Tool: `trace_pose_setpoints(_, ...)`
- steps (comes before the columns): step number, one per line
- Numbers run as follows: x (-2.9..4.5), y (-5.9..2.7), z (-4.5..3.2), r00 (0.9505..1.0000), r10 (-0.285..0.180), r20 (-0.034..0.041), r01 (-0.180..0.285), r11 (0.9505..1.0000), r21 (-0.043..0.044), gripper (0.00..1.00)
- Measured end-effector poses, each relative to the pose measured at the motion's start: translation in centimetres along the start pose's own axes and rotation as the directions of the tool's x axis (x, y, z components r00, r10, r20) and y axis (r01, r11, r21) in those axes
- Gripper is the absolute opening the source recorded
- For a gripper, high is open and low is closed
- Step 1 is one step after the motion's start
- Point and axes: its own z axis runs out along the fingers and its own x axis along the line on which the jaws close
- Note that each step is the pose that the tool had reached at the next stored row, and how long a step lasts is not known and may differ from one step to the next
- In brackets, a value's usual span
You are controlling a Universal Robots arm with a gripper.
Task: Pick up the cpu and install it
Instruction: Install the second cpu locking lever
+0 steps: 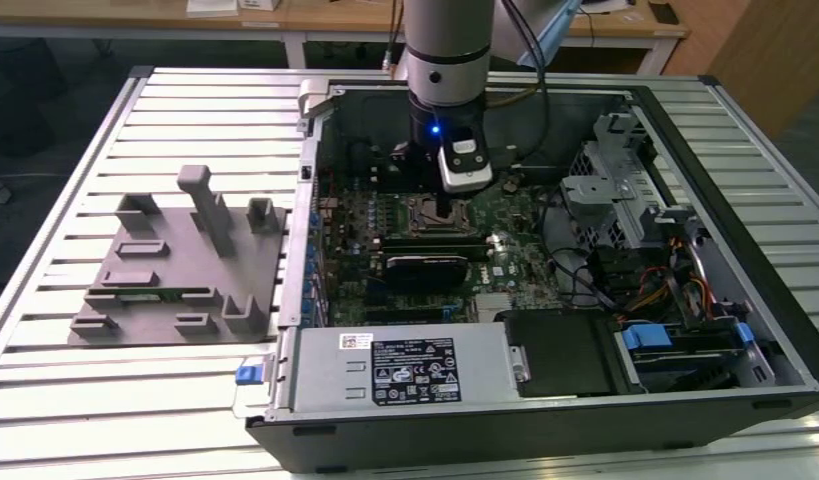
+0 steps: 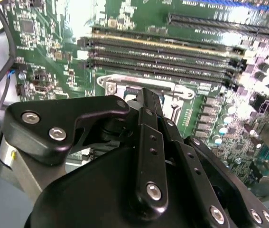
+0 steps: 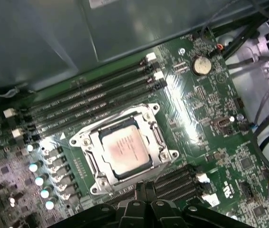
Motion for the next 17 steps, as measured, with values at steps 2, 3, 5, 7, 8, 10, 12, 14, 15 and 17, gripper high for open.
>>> trace_pose_setpoints(2,-0.12,-0.27,0.03,1.0,-0.003,-0.0001,0.003,1.0,-0.0003,0.11)
trace_pose_setpoints(3,-0.16,-0.37,0.05,1.0,-0.006,-0.0001,0.006,1.0,-0.0006,0.11)
trace_pose_setpoints(5,-0.21,-0.51,0.12,0.9999,-0.015,-0.0003,0.015,0.9999,-0.0015,0.11)
trace_pose_setpoints(7,-0.24,-0.57,0.21,0.9996,-0.029,-0.0007,0.029,0.9996,-0.0029,0.11)
trace_pose_setpoints(8,-0.24,-0.6,0.25,0.9993,-0.037,-0.0011,0.037,0.9993,-0.0036,0.11)
trace_pose_setpoints(10,-0.26,-0.65,0.33,0.9985,-0.054,-0.0022,0.054,0.9985,-0.005,0.11)
trace_pose_setpoints(12,-0.26,-0.71,0.4,0.9974,-0.072,-0.0031,0.072,0.9974,-0.0062,0.11)
trace_pose_setpoints(14,-0.24,-0.77,0.47,0.9961,-0.088,-0.0036,0.088,0.9961,-0.0079,0.11)
trace_pose_setpoints(15,-0.22,-0.8,0.49,0.9953,-0.097,-0.0038,0.097,0.9953,-0.0087,0.11)
trace_pose_setpoints(17,-0.18,-0.86,0.53,0.9935,-0.114,-0.0041,0.114,0.9934,-0.0103,0.11)
